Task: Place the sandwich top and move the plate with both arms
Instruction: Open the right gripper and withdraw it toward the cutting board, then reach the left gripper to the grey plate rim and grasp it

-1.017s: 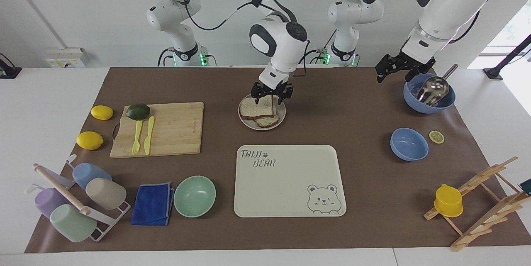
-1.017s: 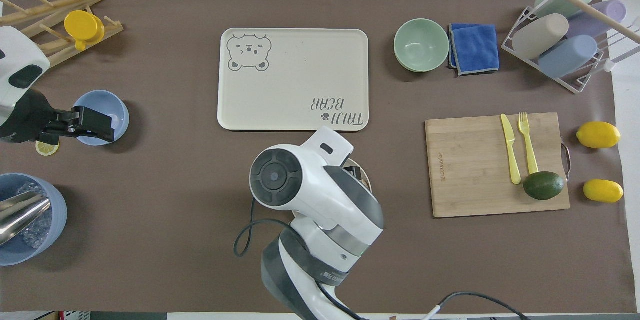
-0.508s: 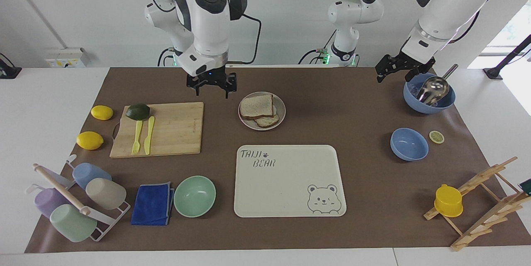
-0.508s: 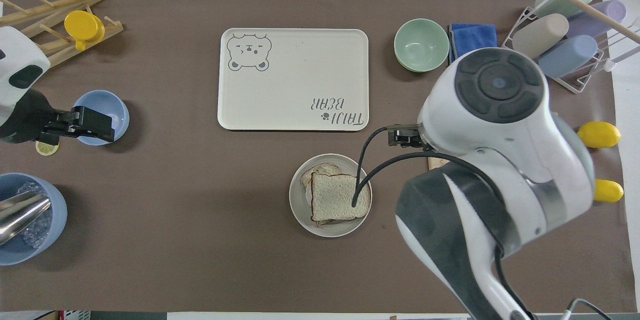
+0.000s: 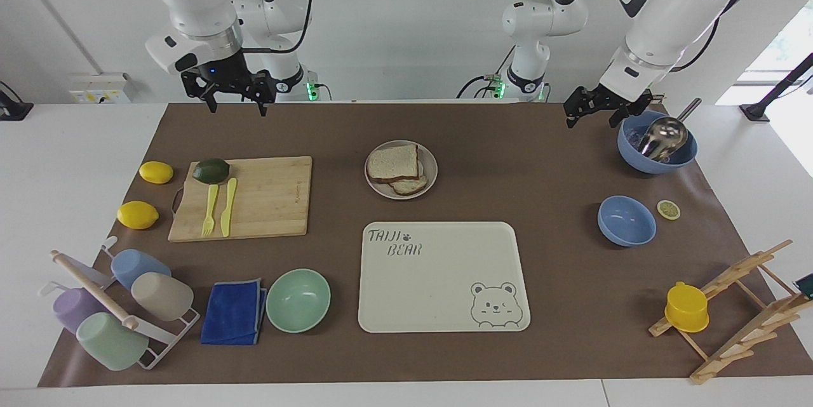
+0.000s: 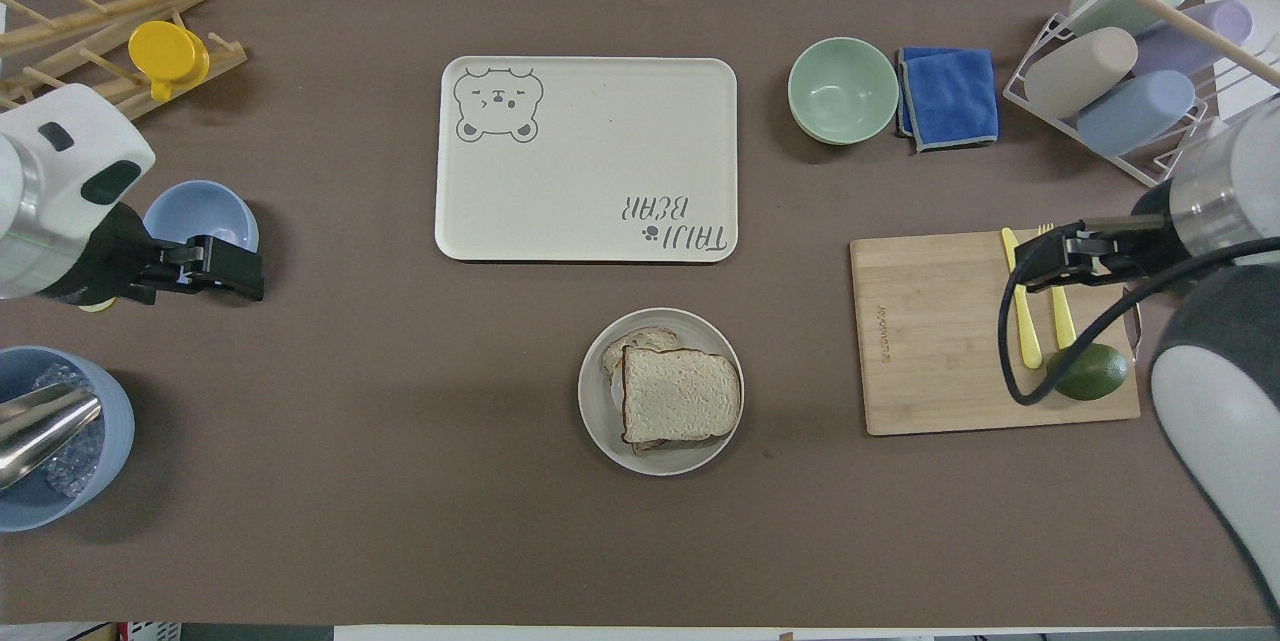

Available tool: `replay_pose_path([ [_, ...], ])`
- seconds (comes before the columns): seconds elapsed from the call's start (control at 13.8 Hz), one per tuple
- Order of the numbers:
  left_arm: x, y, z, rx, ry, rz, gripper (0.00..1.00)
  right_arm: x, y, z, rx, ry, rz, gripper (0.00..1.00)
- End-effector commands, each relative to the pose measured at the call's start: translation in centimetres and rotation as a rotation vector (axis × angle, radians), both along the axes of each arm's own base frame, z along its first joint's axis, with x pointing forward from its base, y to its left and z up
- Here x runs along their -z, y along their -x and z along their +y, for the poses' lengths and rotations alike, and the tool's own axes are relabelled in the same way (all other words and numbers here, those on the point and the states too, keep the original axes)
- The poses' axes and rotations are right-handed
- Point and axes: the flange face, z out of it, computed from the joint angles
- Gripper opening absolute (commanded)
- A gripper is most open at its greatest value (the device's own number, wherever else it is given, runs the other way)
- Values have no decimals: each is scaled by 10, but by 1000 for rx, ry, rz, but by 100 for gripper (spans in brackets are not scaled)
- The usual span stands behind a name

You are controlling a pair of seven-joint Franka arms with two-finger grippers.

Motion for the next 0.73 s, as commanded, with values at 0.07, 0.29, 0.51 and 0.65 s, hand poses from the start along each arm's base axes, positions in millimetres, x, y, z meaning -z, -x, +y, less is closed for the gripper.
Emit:
replay_pose_path([
  [0.07, 75, 50, -71, 6, 7, 8, 100, 8, -15, -36, -43, -47, 25, 100],
  [0.29, 143, 70, -128, 11, 76, 26, 100, 8, -12, -41, -77, -45, 45, 100],
  [0.51, 203, 82, -182, -78, 84, -9, 100, 11, -12, -52, -67, -45, 52, 100],
  [0.65, 231, 98, -205, -49, 97, -34, 100, 10, -12, -64, -121, -55, 55, 100],
])
